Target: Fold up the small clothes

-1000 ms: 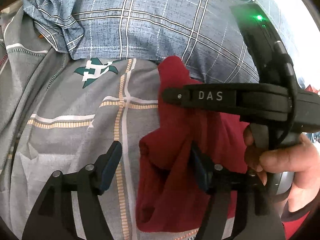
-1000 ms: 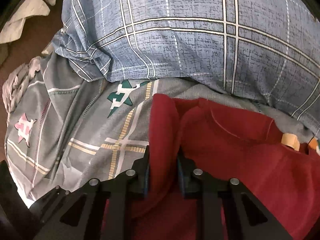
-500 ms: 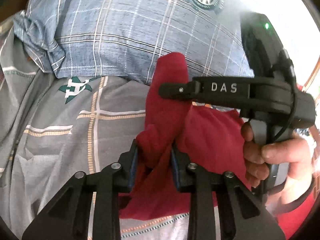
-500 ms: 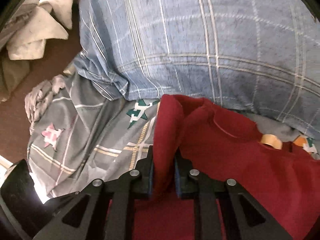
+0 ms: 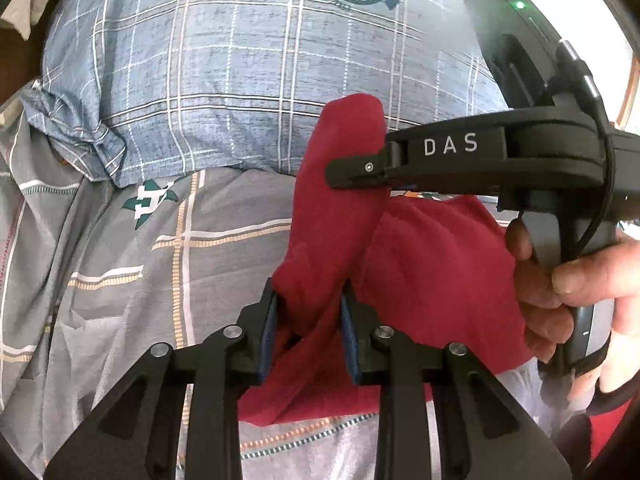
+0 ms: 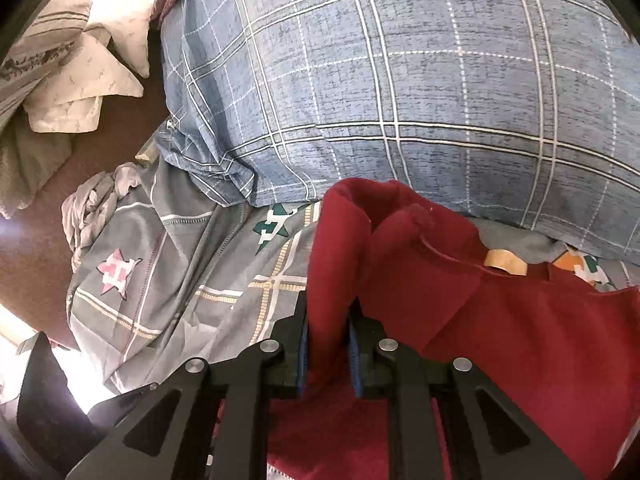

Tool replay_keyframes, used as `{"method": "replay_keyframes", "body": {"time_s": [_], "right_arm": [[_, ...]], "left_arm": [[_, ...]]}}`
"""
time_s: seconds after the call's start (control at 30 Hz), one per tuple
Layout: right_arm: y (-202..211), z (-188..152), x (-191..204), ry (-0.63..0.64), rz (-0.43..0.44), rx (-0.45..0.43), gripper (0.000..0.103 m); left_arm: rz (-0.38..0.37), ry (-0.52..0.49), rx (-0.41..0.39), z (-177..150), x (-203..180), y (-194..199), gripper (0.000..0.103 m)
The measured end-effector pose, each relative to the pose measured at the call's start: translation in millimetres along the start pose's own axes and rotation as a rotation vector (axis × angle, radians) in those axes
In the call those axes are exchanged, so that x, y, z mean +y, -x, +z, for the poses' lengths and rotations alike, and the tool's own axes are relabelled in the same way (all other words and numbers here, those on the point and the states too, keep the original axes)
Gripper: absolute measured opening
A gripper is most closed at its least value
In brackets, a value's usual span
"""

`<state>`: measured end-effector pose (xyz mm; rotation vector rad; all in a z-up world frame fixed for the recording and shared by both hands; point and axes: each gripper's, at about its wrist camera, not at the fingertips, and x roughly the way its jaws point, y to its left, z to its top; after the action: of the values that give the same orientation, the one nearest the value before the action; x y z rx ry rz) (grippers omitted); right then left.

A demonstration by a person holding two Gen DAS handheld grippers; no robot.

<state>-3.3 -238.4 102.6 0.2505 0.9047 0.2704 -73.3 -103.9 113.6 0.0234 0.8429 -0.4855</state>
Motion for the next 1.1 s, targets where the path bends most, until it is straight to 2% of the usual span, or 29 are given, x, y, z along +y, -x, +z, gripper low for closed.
{"method": "replay_keyframes", "body": {"time_s": [0.27,0.53,0.73,0.8,0.9,0.93,0.97,1.0,1.07,1.1], "right_arm": [[39.2,-3.7,-22.9,-0.010,-0.012,-0.052,0.015],[94.0,-10.3,-82.2,-0.065,-0.060,-0.109,0.014],[110.6,-26.6,-141.5,-0.137,-0.131,-0.101,0.014],[106.8,-35.6,-161.1,-0.174,-0.152,-0.083,0.014],[88.2,-51.2,-187.4,-0.226,-0.233,-0.032,0.014],[79.8,-55.8,-194.7,-0.242,-0.252,-0.014,0.015],[74.5,-59.7,-200.4,-0.260,-0.248,-0.013,0.016],[75.1,-62.1,-203.9,-0.280,-0.239,-0.033,0.023],[86.7,-66.0,-206.5,-0.322,-0.232,-0.062,0.030],[94.3,-68.1,-206.1,-0.337,-0.224,-0.075,0.034]], "left_arm": [[-0.067,-0.038,-0.005,10.8,-39.0,12.5,0.025],[-0.218,-0.126,0.019,31.6,-113.7,11.7,0.023],[-0.289,-0.176,0.102,25.8,-171.0,-26.5,0.022],[-0.323,-0.180,0.160,16.4,-186.0,-47.0,0.021],[-0.384,-0.202,0.257,0.9,-198.2,-68.0,0.019],[-0.389,-0.206,0.259,-1.2,-198.0,-68.0,0.019],[-0.395,-0.212,0.248,-1.7,-194.6,-63.6,0.020],[-0.403,-0.215,0.237,-0.1,-188.3,-55.9,0.022],[-0.407,-0.212,0.211,4.6,-170.3,-36.8,0.043],[-0.397,-0.213,0.186,6.7,-156.9,-24.3,0.049]]}}
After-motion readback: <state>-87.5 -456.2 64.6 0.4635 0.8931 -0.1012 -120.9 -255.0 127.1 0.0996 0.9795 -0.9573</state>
